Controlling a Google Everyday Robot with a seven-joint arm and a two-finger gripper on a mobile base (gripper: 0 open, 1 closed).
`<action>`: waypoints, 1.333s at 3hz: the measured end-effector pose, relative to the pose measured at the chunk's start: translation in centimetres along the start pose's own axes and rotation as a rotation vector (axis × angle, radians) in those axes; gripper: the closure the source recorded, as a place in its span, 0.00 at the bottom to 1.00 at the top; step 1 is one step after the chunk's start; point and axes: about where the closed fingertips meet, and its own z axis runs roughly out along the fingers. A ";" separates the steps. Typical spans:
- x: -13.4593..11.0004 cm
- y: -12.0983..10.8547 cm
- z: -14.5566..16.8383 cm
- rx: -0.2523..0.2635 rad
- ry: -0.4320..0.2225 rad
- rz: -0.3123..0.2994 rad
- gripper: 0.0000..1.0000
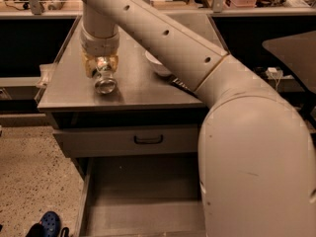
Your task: Pick 7up can from middle drawer and place on counter
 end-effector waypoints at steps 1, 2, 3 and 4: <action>0.0 0.4 0.6 -0.005 -0.008 0.014 0.28; 0.0 0.4 0.6 -0.005 -0.008 0.014 0.05; 0.0 0.4 0.6 -0.005 -0.008 0.014 0.00; 0.0 0.4 0.6 -0.005 -0.008 0.014 0.00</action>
Offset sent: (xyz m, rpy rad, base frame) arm 0.0030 -0.0020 -0.0064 -0.0047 0.0090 -0.0129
